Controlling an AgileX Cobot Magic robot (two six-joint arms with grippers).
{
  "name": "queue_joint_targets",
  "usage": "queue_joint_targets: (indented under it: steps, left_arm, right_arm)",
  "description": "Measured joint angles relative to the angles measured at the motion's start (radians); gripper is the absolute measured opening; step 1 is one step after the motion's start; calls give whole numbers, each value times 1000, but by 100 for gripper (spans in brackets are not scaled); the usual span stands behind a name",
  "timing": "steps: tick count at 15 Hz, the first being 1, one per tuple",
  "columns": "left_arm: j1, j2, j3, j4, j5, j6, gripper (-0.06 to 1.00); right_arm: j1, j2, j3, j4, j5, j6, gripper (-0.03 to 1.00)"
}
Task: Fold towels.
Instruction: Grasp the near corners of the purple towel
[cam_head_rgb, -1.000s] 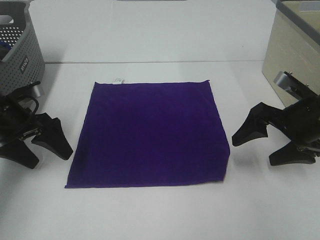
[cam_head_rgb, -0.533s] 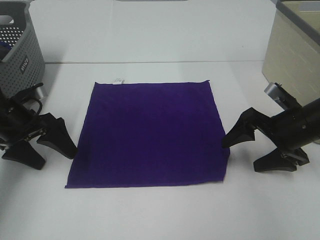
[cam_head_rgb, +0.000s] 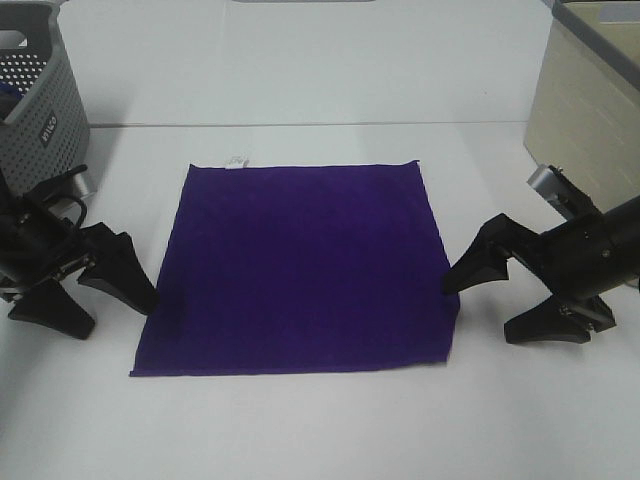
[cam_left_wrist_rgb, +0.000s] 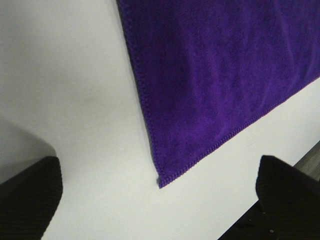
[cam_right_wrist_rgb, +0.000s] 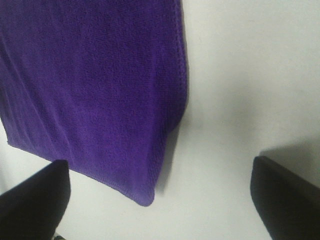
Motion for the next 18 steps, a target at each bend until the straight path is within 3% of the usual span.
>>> queue_joint_targets:
  steps: [3,6,9,11,14,15,16,17,18]
  left_arm:
    - [-33,6,-1,-2,-6,-26,97]
    - [-128,26,-19,-18,-19,-76,95]
    - [-232,66,-87,-19,-7,-161,92]
    - [-288,89,-137,9,-6,-249,84]
    - [-351,122,-180,36,-13,-335,59]
    - [-363,128,-181,37,-24,-344,46]
    - [-367,132,-181,37,-29,-347,41]
    - [-374,140,-181,40,-37,-348,23]
    - [-375,141,-181,41,-38,-348,18]
  right_arm:
    - [0,12,0,12,4,0,95]
    - [20,58,-16,64,35,0,92]
    - [155,129,-96,77,71,42,79]
    - [237,162,-160,2,78,133,70]
    - [273,172,-211,-144,63,266,46]
    - [275,176,-219,-165,60,277,38]
    - [275,176,-220,-169,59,282,34]
    - [275,179,-221,-176,55,289,26]
    - [275,182,-221,-176,53,289,18]
